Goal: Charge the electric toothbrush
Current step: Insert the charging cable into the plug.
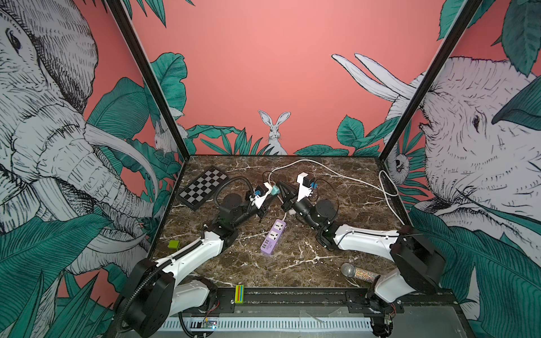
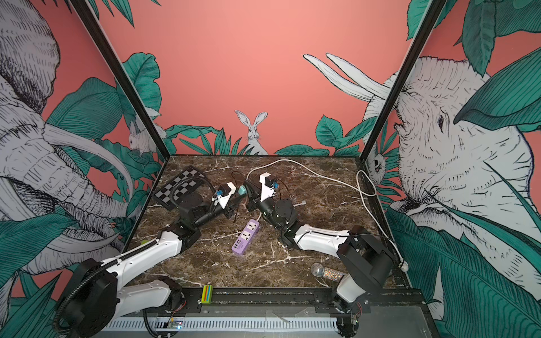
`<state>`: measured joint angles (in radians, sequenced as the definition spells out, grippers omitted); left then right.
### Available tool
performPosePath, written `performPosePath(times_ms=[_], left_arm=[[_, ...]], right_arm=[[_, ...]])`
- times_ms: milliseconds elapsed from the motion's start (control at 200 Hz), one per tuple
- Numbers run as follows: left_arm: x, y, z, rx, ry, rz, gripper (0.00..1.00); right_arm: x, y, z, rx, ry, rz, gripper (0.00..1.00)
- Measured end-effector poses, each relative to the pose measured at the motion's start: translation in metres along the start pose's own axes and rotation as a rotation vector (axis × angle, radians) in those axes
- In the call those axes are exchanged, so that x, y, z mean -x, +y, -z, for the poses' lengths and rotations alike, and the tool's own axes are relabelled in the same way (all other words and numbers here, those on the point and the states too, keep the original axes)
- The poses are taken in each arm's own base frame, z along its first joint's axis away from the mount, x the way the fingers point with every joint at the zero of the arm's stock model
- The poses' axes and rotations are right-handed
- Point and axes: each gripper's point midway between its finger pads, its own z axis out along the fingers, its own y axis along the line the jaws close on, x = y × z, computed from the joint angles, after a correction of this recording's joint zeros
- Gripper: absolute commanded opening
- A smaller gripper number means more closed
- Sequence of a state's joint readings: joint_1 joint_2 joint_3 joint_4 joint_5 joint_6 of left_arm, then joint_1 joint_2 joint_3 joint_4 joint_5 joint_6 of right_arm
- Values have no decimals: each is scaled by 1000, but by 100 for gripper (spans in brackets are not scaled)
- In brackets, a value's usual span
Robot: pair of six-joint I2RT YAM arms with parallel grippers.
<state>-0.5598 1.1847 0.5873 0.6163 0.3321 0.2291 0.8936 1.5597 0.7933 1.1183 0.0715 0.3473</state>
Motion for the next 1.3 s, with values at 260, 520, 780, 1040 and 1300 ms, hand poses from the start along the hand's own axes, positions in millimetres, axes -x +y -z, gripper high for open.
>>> performPosePath(times_ms=[260,520,780,1040,1300], left_arm=[[-1,2,3,16,15,21,0],[2,4,7,28,17,30,0],[-1,3,9,30,40,35,0],[-8,4,10,38,67,40,0],[7,7,13,53,20,18,0]], right_arm=[[-6,7,-2,-34,-31,57,0],[-10,13,1,-55,-48,81,0],[-16,13,1,-59,-31,58,0],[-23,11,0,-65,1,49,0],[-9,8,15,-37,144,131,82]])
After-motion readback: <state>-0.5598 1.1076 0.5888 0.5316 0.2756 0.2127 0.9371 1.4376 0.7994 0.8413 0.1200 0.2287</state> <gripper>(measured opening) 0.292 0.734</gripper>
